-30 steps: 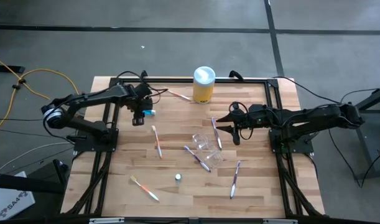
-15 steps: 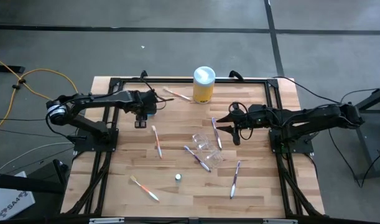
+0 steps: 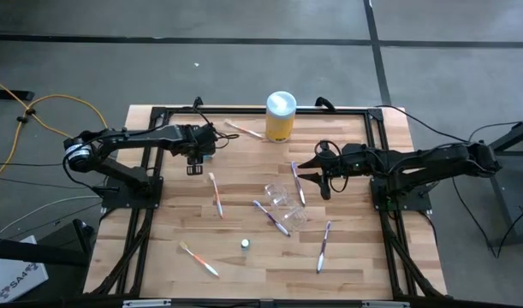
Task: Pick & Place toothbrushing station
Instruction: Put the top mouthwash into the transparent organizer
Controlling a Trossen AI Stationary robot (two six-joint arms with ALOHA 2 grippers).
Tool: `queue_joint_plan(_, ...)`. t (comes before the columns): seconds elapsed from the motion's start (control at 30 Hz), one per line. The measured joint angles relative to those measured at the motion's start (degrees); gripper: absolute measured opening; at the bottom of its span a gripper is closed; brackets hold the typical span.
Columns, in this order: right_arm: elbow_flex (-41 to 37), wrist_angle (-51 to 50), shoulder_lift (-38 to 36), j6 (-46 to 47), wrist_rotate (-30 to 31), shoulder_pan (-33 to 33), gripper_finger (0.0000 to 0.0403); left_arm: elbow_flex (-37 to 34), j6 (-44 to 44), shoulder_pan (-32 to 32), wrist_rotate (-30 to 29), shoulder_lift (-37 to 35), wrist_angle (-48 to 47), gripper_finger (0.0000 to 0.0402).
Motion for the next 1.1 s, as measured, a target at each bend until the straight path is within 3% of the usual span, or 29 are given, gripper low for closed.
queue_joint_plan(0.2, 0.00, -0.07, 0.00, 0.00, 0.00, -0.01, 0.0132, -2.24, 1.13, -1.71, -0.42, 0.00, 1.91, 0.0150)
queue_joint_plan(0.5, 0.00, -0.11, 0.00, 0.00, -0.02, 0.00, 0.0132, -6.14, 1.94, -6.05, -8.56, 0.02, 8.61, 0.0150)
queue_joint_plan(1.1, 0.00, -0.17, 0.00, 0.02, -0.02, 0.01, 0.0132, -9.83, 2.93, -6.62, -12.28, 0.02, 14.04, 0.0150)
